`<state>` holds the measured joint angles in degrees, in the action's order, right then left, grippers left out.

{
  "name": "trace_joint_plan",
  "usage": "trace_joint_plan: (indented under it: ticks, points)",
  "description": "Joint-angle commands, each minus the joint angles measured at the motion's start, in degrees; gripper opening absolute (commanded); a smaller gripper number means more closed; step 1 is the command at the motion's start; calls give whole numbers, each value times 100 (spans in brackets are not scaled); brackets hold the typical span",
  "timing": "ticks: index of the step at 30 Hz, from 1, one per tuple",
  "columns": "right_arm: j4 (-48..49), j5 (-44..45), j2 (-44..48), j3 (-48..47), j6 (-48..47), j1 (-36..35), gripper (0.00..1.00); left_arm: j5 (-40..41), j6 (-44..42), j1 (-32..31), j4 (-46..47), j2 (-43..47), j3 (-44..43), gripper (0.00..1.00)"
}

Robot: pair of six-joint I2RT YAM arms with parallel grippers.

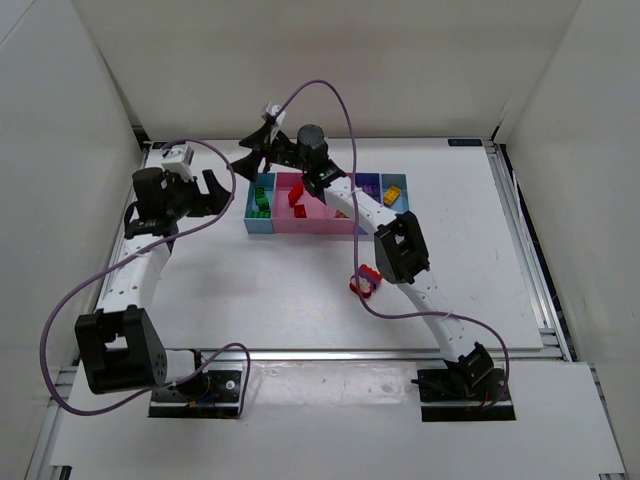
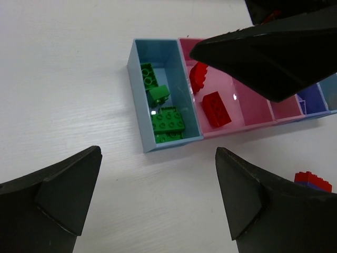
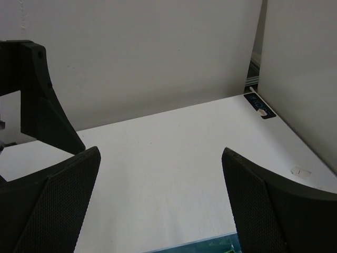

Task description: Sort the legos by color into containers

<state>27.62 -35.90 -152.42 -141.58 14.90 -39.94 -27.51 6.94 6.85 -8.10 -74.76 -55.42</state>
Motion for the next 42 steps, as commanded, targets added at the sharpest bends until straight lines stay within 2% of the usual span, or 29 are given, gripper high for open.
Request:
trace_joint_plan:
  ticks: [1,9,12,17,18,20,21,22,25,27,29,30,31,32,34,36,38,39,41,42]
  points:
    - [272,179,739,25,-127,-40,99,-97,-26,-201,572,23,-109,99]
    - [-1230,1013,2231,1087,-1409,153,98,-667,-210,-325,801,-425,-505,99]
    - [-2170,1444,2760,1570,-1832,346,99,-843,-193,-500,801,-522,-584,99]
    - [-3735,2033,3920,2484,-2122,909,99,-1265,-167,-668,951,-540,-628,99]
    - [-3911,2095,4087,2651,-2122,1118,99,-1579,-193,-903,898,-539,-637,99]
    - [-4298,1956,4570,2994,-2175,1348,99,-1862,-280,-1149,530,-548,-768,99]
    - [-4674,1851,4711,3248,-2201,1549,99,-2281,-481,-1238,181,-557,-821,100]
    - [-4860,1441,5008,3372,-2315,1664,99,-2433,-631,-1335,-75,-583,-943,99]
    - [-5783,779,5353,3716,-2535,2051,99,-2812,-1544,-1809,-1113,-697,-1181,99]
    - [-6527,225,5600,3917,-2965,2209,94,-2926,-1984,-2203,-1743,-776,-1366,99]
    - [-6777,-212,5958,4251,-3359,2403,90,-2953,-2477,-2433,-2010,-899,-1524,97]
    - [-7031,-320,6056,4548,-3501,2438,88,-2953,-2539,-2591,-2168,-978,-1577,93]
    - [-7181,-443,6162,4673,-3641,2543,84,-2971,-2601,-2627,-2222,-1083,-1647,91]
    - [-7391,-827,6215,4744,-3852,2579,76,-2988,-2584,-2662,-2257,-1137,-1804,88]
    - [-8164,-1181,6216,4841,-4537,2614,70,-2893,-2505,-2680,-2240,-1242,-1919,82]
    - [-8736,-1524,6163,4990,-5091,2614,61,-2639,-2269,-2663,-1925,-1138,-1921,80]
    - [-9183,-1901,6137,5245,-5390,2614,59,-2216,-1619,-2558,-1452,-962,-1597,84]
    - [-9300,-1973,6110,5315,-5653,2606,59,-2128,-1425,-2453,-997,-779,-1473,89]
    - [-9502,-1991,6075,5482,-5848,2579,60,-2057,-1457,-2478,-956,-628,-1323,95]
    - [-9520,-1930,6084,5579,-6006,2597,60,-2040,-1615,-2548,-1218,-540,-1331,98]
